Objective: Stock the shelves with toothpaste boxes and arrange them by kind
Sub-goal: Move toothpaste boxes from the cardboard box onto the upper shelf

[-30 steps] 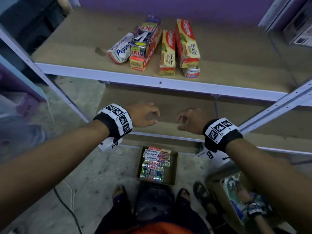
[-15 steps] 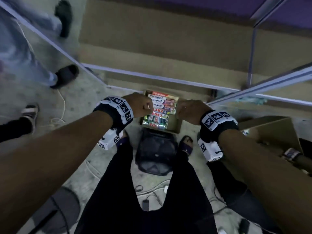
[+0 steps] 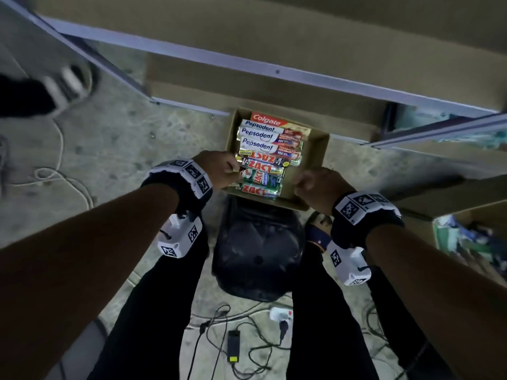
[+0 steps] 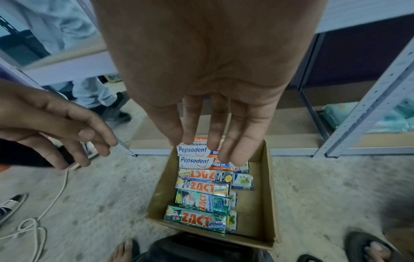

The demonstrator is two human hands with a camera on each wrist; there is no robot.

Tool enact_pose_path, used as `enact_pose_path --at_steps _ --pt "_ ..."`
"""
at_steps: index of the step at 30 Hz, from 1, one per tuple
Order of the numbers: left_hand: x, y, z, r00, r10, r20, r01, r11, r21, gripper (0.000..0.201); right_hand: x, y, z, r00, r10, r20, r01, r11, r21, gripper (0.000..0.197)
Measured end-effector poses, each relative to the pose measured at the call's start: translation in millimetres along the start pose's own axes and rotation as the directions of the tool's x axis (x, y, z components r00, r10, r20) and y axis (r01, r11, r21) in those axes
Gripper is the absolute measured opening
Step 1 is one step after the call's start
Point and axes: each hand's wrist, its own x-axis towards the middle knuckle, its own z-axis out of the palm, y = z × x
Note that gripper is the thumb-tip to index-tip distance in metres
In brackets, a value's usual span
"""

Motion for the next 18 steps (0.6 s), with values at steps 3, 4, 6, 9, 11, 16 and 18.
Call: enact_pose_path --at_steps 3,4,6,9,11,16,18 --pt "35.0 -15.1 19.4 0.999 -0.027 -0.039 0.026 0.999 -0.048 0.031 36.6 10.7 17.0 1.000 0.028 -0.003 -0.028 0.998 0.054 0.012" --pt "46.4 -19.5 25.1 0.999 -0.036 -0.040 0.034 0.998 -0.058 0.031 47.5 13.3 20.6 0.999 0.032 -0.001 -0.032 0.997 0.065 0.012" --pt "68.9 -28.1 35.1 0.998 -0.042 -0.055 0.038 0.997 -0.070 0.032 69.6 17.7 26.1 1.000 0.031 -0.004 -0.031 0.997 0.070 0.017" --pt "101.2 -39.2 46.3 0.992 -0.028 -0.126 0.020 0.997 -0.068 0.032 102.3 25.9 31.6 0.999 0.047 -0.024 -0.045 0.996 0.079 0.020" --pt "122.1 -46.9 50.4 0.985 -0.024 -0.169 0.012 0.997 -0.073 0.032 123.1 31.0 33.1 0.998 0.042 -0.054 -0.036 0.995 0.092 0.020" --pt "173.3 -61.3 50.2 0.968 0.013 -0.251 -0.025 0.999 -0.047 0.032 174.1 38.5 33.1 0.992 0.007 -0.125 0.002 0.997 0.075 0.035" --pt "191.7 -62.7 48.5 0.961 0.042 -0.274 -0.049 0.999 -0.021 0.032 191.3 40.3 35.0 0.981 -0.025 -0.193 0.029 0.999 0.017 0.042"
